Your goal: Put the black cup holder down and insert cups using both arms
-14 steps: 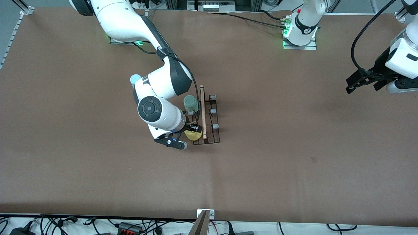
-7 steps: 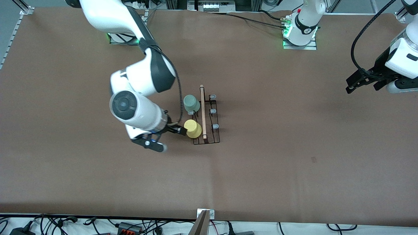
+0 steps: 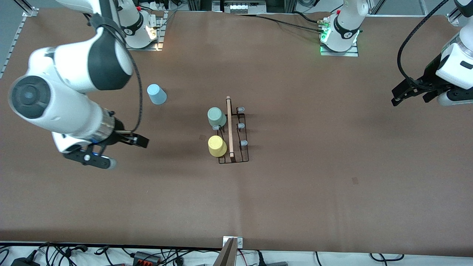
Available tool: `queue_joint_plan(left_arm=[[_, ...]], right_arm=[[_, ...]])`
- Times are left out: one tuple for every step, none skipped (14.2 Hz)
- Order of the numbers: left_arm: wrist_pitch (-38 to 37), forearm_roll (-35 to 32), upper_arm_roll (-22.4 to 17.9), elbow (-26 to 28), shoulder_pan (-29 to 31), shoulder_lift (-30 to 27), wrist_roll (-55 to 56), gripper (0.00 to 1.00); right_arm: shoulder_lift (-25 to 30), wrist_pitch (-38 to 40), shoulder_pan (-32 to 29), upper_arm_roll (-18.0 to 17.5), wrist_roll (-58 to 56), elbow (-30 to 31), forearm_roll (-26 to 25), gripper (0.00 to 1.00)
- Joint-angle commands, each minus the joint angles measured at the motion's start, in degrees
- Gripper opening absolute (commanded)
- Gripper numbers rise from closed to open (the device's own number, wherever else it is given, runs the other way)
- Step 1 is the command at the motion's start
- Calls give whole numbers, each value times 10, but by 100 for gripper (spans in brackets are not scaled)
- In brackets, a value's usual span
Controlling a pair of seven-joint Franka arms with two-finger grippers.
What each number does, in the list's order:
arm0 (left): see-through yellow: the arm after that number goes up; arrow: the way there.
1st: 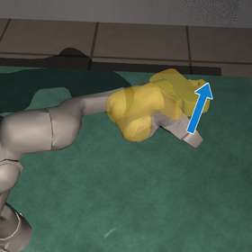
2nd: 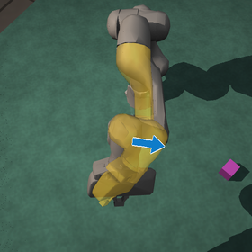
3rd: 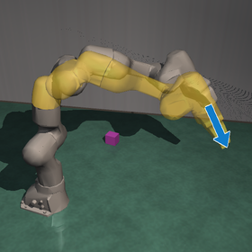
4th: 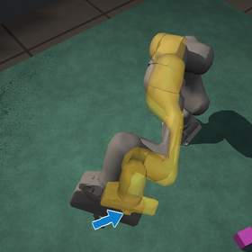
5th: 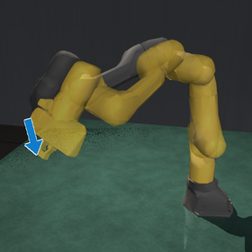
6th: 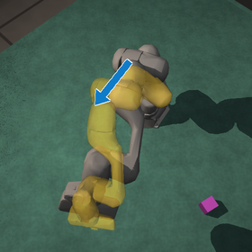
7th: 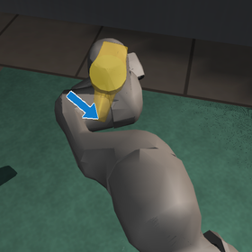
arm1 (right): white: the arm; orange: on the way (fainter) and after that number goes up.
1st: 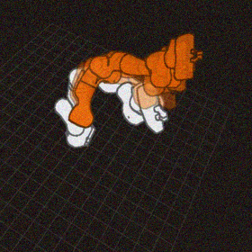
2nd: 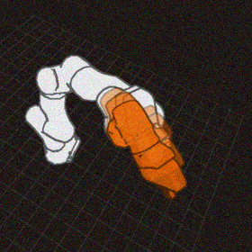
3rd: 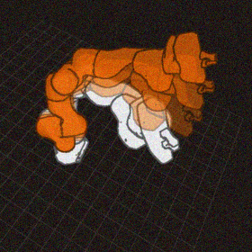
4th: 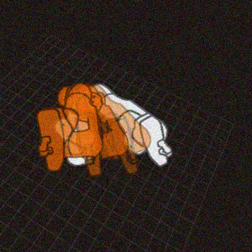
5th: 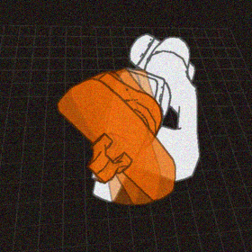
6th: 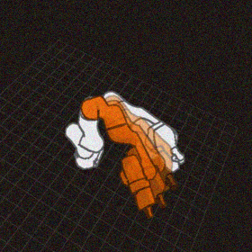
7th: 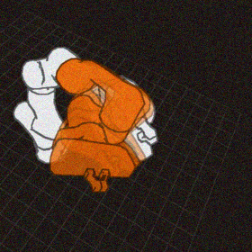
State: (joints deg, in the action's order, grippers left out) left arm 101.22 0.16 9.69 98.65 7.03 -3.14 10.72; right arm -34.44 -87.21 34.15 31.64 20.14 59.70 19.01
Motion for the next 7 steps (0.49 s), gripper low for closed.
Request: queue_joint_plan(left_arm=[[-3,12,-1,-14,3,8,-13,100],[-3,12,-1,-14,3,9,-13,100],[-3,12,-1,-14,3,9,-13,100],[-3,12,-1,-14,3,9,-13,100],[-3,12,-1,-14,2,9,-13,100],[-3,12,-1,-14,2,9,-13,100],[-3,12,-1,-14,2,9,-13,100]], right_arm=[[27,10,-35,-8,-68,11,-5,100],[34,10,-59,-20,-76,12,-4,100],[44,12,-87,-48,-79,12,-9,100],[57,12,-124,-87,-78,14,-27,100],[70,10,-160,-135,-78,18,-62,100],[88,9,-207,-196,-78,30,-100,100],[109,0,-264,-264,-78,48,-139,100]])
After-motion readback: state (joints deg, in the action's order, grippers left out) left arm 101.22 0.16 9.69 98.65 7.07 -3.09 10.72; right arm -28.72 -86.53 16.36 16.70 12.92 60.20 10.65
